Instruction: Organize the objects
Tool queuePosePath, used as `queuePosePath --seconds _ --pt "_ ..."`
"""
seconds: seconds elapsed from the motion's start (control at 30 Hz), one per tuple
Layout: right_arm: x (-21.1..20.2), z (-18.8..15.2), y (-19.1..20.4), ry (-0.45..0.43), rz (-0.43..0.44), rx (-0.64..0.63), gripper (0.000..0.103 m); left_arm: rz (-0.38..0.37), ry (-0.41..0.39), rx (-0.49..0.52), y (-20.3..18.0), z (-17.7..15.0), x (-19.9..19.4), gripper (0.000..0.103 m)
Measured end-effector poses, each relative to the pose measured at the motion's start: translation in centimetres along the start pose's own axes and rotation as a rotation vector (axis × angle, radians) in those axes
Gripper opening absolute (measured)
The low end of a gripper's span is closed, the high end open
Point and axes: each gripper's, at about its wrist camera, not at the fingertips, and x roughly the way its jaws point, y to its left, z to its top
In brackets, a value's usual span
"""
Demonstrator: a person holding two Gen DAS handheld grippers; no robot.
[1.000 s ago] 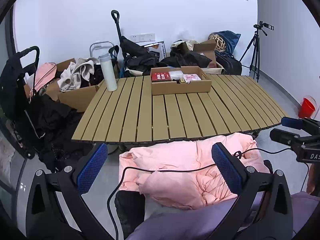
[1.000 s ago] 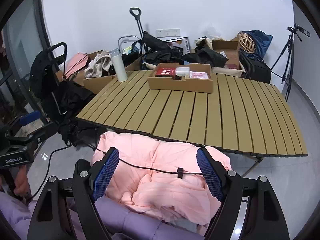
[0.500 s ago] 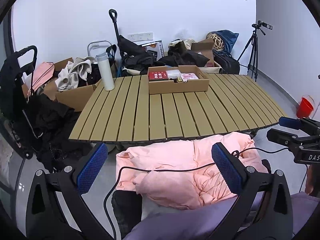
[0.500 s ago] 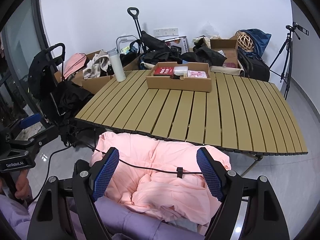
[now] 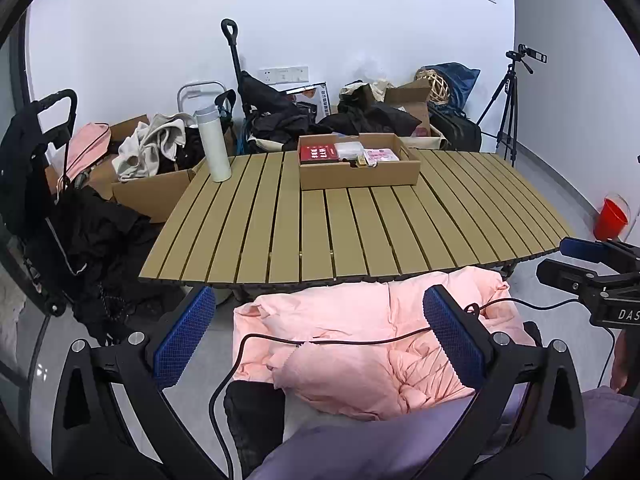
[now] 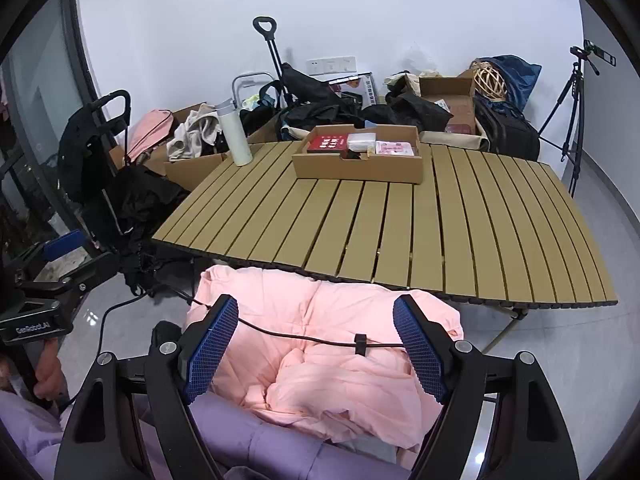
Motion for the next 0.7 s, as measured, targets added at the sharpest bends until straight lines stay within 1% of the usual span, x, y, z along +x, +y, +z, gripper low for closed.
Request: queuePosePath --seconds 0.1,0.27,0.47,0.57,0.7 --pt "0.0 -0.1 0.2 0.0 -0.02 -0.011 0.083 -0.002 0.003 0.003 -0.1 0.0 0.0 0.103" --pt "0.0 -0.1 0.1 0.003 -0.017 -0.014 0.083 -0.017 0.006 0.016 -0.4 0.0 -0.1 0.103" --pt "0.2 -0.2 -0.1 0.01 -0.018 -0.01 0.083 -0.019 0.021 -0.005 -0.2 -0.1 0.3 0.103" --pt "0.3 -0.2 0.1 0.015 -0.04 -0.019 0.083 -0.026 0.027 -0.015 0.1 -0.2 0.6 0.103" --pt "0.4 -0.3 0.1 0.018 -0.035 -0.022 0.083 -0.012 0.044 -0.024 0.1 -0.3 1.1 0.103"
